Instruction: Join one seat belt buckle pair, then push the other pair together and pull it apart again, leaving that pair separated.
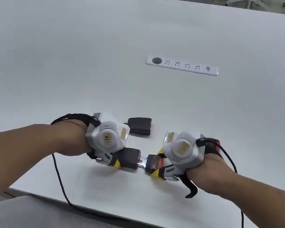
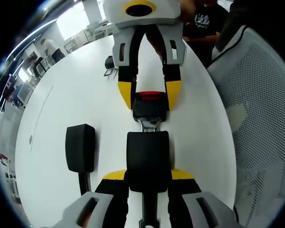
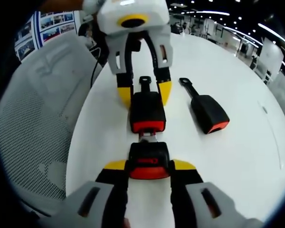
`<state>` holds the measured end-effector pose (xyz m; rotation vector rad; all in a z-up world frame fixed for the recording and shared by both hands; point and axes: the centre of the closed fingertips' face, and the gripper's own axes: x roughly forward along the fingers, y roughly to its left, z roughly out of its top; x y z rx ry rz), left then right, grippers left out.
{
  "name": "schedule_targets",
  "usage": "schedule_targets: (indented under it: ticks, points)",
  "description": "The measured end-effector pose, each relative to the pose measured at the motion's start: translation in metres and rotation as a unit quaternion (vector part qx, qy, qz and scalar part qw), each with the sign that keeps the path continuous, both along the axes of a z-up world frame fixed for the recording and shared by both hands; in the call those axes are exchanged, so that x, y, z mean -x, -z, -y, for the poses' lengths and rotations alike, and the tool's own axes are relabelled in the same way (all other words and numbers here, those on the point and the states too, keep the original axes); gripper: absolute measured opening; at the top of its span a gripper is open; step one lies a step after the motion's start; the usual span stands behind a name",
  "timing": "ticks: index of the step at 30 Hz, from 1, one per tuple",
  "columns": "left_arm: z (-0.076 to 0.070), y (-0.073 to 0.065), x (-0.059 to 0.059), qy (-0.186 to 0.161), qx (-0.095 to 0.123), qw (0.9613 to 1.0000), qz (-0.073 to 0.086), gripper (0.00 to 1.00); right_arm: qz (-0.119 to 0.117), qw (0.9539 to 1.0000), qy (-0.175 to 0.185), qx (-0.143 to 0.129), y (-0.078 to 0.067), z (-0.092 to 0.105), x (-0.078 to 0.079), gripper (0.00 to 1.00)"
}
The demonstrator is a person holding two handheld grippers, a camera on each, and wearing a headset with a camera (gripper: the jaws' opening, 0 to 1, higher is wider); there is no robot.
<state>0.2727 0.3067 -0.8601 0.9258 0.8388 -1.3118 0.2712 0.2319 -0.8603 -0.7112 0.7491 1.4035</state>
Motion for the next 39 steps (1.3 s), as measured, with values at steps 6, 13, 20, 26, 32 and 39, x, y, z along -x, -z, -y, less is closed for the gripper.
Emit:
schedule_targets:
  ticks: [6,13,20,26,32,39]
  points:
    - [0.000,0.000,-0.001,-0.002,0.000,1.0000,-0.005,0.32,-0.002,1.0000,0.006,-0.004,-0.001,-0.007,0.001,0.33]
    - [0.000,0.000,-0.001,0.000,0.002,1.0000,-0.005,0.32,0.000,1.0000,0.004,-0.006,0.000,-0.016,0.000,0.34]
    - [-0.001,0.000,-0.002,-0.006,0.004,0.9999,-0.007,0.32,-0.001,1.0000,-0.003,-0.004,0.000,-0.020,-0.001,0.33]
    - [-0.001,-0.001,-0.002,-0.005,0.011,0.9999,-0.007,0.32,0.000,1.0000,-0.003,-0.002,0.001,-0.018,-0.002,0.34]
    - [-0.002,-0.002,-0.004,-0.007,0.042,0.9990,-0.017,0.33,-0.002,1.0000,0.000,-0.001,0.001,-0.016,-0.003,0.34]
    - [-0.002,-0.006,-0.002,-0.013,0.045,0.9988,-0.012,0.32,-0.001,0.9999,-0.009,-0.005,0.001,-0.014,-0.004,0.34]
